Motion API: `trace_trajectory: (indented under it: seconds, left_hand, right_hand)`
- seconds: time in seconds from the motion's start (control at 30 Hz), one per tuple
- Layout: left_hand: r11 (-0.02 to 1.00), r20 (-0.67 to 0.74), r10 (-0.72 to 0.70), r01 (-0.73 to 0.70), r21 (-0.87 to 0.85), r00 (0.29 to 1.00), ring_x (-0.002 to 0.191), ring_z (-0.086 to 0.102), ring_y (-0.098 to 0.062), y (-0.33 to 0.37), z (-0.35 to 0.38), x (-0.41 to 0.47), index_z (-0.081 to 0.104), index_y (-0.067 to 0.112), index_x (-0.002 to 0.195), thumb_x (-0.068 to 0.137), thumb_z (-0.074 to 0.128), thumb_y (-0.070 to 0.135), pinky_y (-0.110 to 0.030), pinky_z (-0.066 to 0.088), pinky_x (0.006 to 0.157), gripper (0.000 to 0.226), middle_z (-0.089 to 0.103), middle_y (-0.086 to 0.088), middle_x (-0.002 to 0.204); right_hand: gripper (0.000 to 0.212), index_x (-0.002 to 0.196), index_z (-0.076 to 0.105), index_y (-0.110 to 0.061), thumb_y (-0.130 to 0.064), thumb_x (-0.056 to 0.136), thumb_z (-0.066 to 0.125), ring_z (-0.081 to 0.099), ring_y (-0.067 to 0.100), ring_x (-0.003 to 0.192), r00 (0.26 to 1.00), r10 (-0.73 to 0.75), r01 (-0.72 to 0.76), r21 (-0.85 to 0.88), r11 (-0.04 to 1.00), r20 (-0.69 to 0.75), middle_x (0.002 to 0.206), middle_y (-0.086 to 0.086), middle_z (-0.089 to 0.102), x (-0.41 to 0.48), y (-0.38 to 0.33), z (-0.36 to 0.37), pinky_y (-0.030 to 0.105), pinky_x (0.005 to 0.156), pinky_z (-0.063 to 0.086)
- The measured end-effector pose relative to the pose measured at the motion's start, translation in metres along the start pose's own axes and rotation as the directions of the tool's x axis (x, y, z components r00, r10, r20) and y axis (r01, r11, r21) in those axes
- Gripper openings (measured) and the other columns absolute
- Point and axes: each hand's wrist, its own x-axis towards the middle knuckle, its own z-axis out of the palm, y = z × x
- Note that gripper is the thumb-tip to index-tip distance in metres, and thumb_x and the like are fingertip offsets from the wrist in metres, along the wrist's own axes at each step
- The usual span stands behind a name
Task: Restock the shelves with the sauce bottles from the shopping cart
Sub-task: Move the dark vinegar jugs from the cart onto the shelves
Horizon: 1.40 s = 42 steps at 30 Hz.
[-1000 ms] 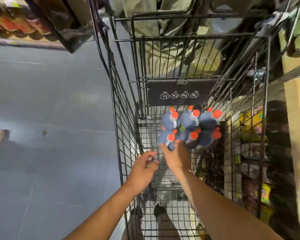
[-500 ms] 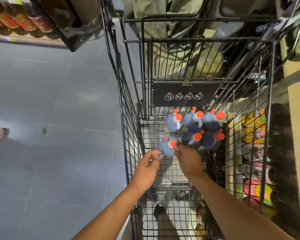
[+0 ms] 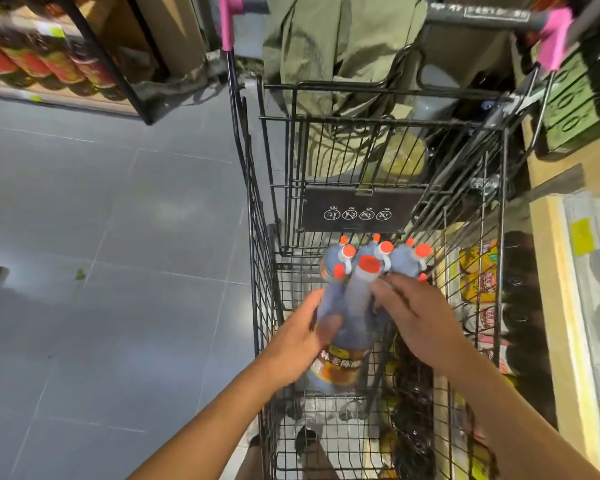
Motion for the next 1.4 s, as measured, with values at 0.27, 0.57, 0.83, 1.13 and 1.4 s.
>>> trace_trajectory:
  seconds: [0.27, 0.57, 0.83, 1.13, 1.4]
  left_hand:
    - [0.986, -0.12, -0.015, -0.005, -0.165, 0.993, 0.096, 0.075, -0.019, 0.014, -0.034, -0.014, 0.06, 0.025, 0.121, 0.053, 0.083, 0.044, -0.035, 0.06, 0.08, 0.075, 0.077, -0.002, 0.108]
    - [0.931, -0.238, -0.18, 0.087, -0.356, 0.955, 0.088, 0.076, -0.031, 0.003, -0.083, -0.027, 0.063, 0.011, 0.113, 0.07, 0.073, 0.054, -0.039, 0.061, 0.073, 0.063, 0.077, -0.015, 0.098]
    - [0.945, -0.223, -0.184, 0.11, -0.308, 0.957, 0.087, 0.077, -0.024, 0.006, -0.081, -0.029, 0.062, 0.017, 0.11, 0.078, 0.062, 0.046, -0.034, 0.062, 0.072, 0.043, 0.079, -0.005, 0.092]
    - [0.956, -0.223, -0.171, 0.107, -0.273, 0.96, 0.092, 0.076, -0.028, 0.006, -0.079, -0.026, 0.064, 0.015, 0.113, 0.085, 0.067, 0.048, -0.04, 0.061, 0.079, 0.044, 0.078, -0.009, 0.098]
    - [0.951, -0.231, -0.181, 0.111, -0.289, 0.956, 0.094, 0.075, -0.032, 0.002, -0.079, -0.025, 0.064, 0.014, 0.115, 0.052, 0.079, 0.076, -0.048, 0.06, 0.084, 0.089, 0.077, -0.013, 0.101]
  right_hand:
    - [0.042, 0.08, 0.063, -0.005, -0.026, 0.107, 0.04, 0.068, 0.013, 0.058, 0.913, 0.367, -0.394, 0.619, 0.679, 0.179, 0.07, 0.004, 0.07, 0.031, -0.036, 0.021, 0.027, 0.052, 0.057]
    - [0.038, 0.084, 0.073, -0.001, -0.009, 0.054, 0.094, 0.072, 0.027, 0.077, 0.867, 0.466, -0.489, 0.123, 0.864, 0.174, 0.088, 0.016, 0.072, 0.122, 0.103, 0.101, 0.025, 0.059, 0.052]
    - [0.018, 0.101, 0.068, -0.009, -0.008, 0.103, 0.049, 0.061, 0.016, 0.06, 0.74, 0.601, -0.642, 0.582, 0.499, 0.302, 0.086, 0.01, 0.064, 0.119, 0.089, 0.127, 0.025, 0.046, 0.051]
    - [0.015, 0.08, 0.074, -0.015, -0.023, 0.092, 0.069, 0.057, 0.009, 0.059, 0.908, 0.384, -0.417, 0.274, 0.867, 0.167, 0.067, 0.004, 0.067, 0.042, 0.085, 0.119, 0.028, 0.06, 0.046]
    - [0.025, 0.074, 0.062, -0.02, -0.039, 0.091, 0.058, 0.041, 0.006, 0.049, 0.943, 0.306, -0.327, 0.185, 0.927, 0.133, 0.056, 0.008, 0.052, -0.059, 0.104, 0.134, 0.028, 0.05, 0.032]
